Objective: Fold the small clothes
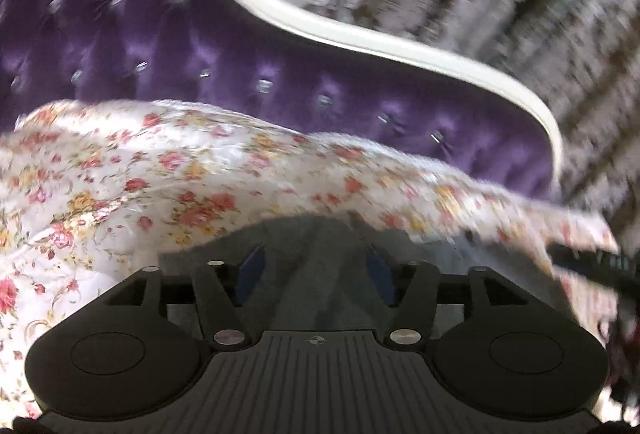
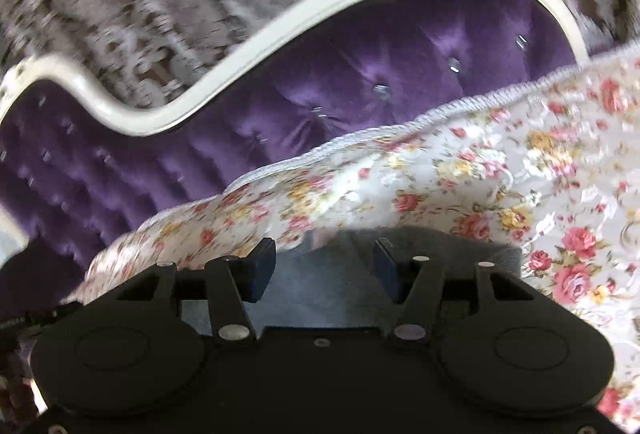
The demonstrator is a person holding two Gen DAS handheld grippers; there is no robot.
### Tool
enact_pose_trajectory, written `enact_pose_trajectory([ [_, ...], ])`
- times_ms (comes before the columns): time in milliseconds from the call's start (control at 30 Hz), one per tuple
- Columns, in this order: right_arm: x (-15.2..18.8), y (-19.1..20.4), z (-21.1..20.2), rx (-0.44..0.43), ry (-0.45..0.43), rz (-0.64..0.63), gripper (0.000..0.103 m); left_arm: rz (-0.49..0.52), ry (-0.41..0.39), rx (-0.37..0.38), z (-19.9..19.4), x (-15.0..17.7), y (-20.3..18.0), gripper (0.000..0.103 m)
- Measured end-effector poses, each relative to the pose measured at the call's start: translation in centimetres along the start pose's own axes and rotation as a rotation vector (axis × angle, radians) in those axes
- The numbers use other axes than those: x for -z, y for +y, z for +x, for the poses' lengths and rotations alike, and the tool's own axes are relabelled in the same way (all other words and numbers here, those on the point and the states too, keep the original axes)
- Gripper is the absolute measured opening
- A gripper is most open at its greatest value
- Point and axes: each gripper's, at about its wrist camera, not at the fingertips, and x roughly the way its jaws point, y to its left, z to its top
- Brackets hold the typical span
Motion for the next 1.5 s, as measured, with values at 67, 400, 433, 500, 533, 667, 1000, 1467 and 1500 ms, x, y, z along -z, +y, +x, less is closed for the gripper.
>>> enact_pose_trajectory([
  [67, 0.6, 1.5, -0.7, -0.005, 0.015, -0.082, 0.061, 0.075, 0.015, 0.010, -0.3, 1.0, -1.4, 0.059],
  [400, 4.8, 6.4, 0.9, -0.023, 0.151, -0.375, 0.061, 0.144, 0.099, -0.033, 3.8, 2.5, -1.0, 0.059],
  [433, 5.0, 6.4, 1.3, -0.011, 0.164, -0.397, 0.061, 0.111, 0.104, -0.059, 4.2, 2.2, 0.1, 0.059],
  [500, 5.1, 6.1, 2.1, 0.043, 0.181, -0.442, 0.061, 0.062, 0.112, -0.092, 5.1, 1.7, 1.9, 0.059],
  [533, 5.1, 5.8, 2.4, 0.075, 0.182, -0.459, 0.061, 0.056, 0.104, -0.097, 5.1, 1.5, 2.4, 0.059],
  [667, 4.1, 3.6, 3.1, 0.163, 0.171, -0.437, 0.063, 0.012, 0.106, -0.198, 4.9, 0.9, 3.7, 0.059],
  [1000, 3.3, 4.5, 0.7, 0.104, 0.096, -0.405, 0.066, 0.141, 0.058, -0.034, 0.2, 3.9, -1.1, 0.062],
  [1467, 6.3, 10.7, 5.9, 0.066, 0.199, -0.607, 0.069, 0.165, 0.079, -0.015, 1.2, 6.4, -1.0, 0.064],
  [1500, 5.7, 10.1, 6.4, 0.101, 0.196, -0.584, 0.069, 0.165, 0.079, -0.014, 1.2, 6.4, -1.0, 0.064],
])
